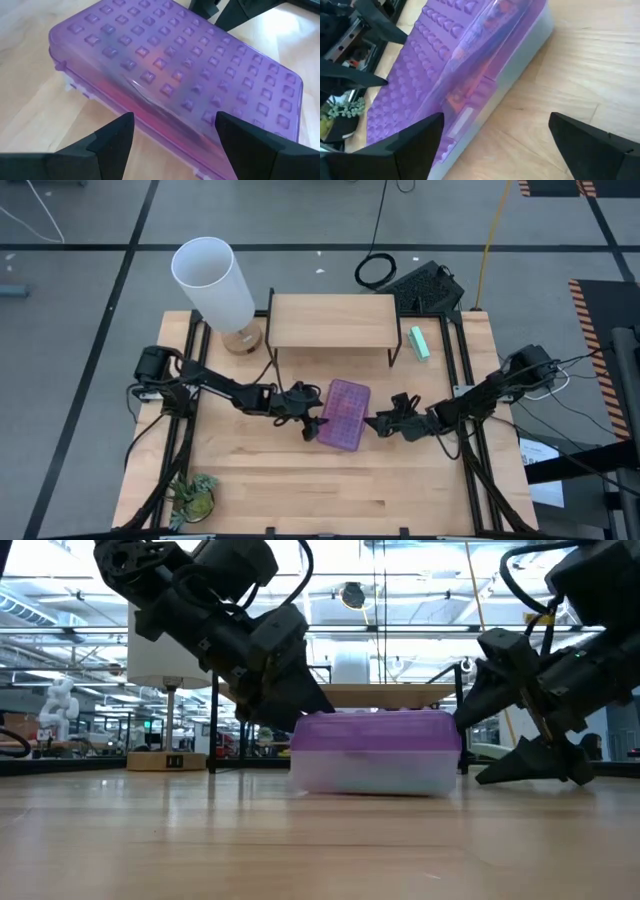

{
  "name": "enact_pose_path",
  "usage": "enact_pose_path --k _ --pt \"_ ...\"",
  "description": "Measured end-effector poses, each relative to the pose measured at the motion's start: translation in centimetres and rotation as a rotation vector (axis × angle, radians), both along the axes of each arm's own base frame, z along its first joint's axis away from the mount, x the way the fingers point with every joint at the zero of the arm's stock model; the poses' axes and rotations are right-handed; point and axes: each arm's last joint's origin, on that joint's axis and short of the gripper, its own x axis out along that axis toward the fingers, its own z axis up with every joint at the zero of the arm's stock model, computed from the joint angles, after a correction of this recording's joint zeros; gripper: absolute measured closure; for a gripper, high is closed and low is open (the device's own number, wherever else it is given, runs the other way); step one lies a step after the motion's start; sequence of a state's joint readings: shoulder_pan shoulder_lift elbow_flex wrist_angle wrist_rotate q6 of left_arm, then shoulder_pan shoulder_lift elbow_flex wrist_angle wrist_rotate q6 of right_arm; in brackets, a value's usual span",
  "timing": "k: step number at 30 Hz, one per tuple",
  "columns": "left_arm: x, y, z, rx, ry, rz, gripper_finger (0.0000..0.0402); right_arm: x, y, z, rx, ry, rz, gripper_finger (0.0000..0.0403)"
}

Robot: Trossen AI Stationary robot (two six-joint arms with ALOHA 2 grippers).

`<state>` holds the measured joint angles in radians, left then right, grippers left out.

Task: Pack school essentials
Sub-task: Put the violet supply box on the shelf

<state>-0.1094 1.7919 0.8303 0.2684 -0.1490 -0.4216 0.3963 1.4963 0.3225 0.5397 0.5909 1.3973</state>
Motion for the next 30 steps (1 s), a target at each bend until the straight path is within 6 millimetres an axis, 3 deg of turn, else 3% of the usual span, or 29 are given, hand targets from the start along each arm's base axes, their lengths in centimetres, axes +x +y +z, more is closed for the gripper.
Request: enact_pose_path --k 7,17,22,30 --pt "0.1 0.3 -0.6 -0.009 0.015 0.012 0.0119 0.3 0.0 0.5 0.043 -0.053 0.025 0.0027" --pt "0.1 0.3 -0.8 -0.005 0.013 0.011 0.0119 1.2 0.1 4.9 -0.142 -0.299 0.164 0.0033" --pt "0.2 0.3 -0.7 -0.001 -0.006 0.012 0.0119 1.4 -0.4 4.1 -0.194 -0.249 0.162 0.0063" --pt "0.4 0.4 -0.5 0.016 -0.036 0.032 0.0119 2.1 -0.6 2.0 -0.183 -0.2 0.181 0.015"
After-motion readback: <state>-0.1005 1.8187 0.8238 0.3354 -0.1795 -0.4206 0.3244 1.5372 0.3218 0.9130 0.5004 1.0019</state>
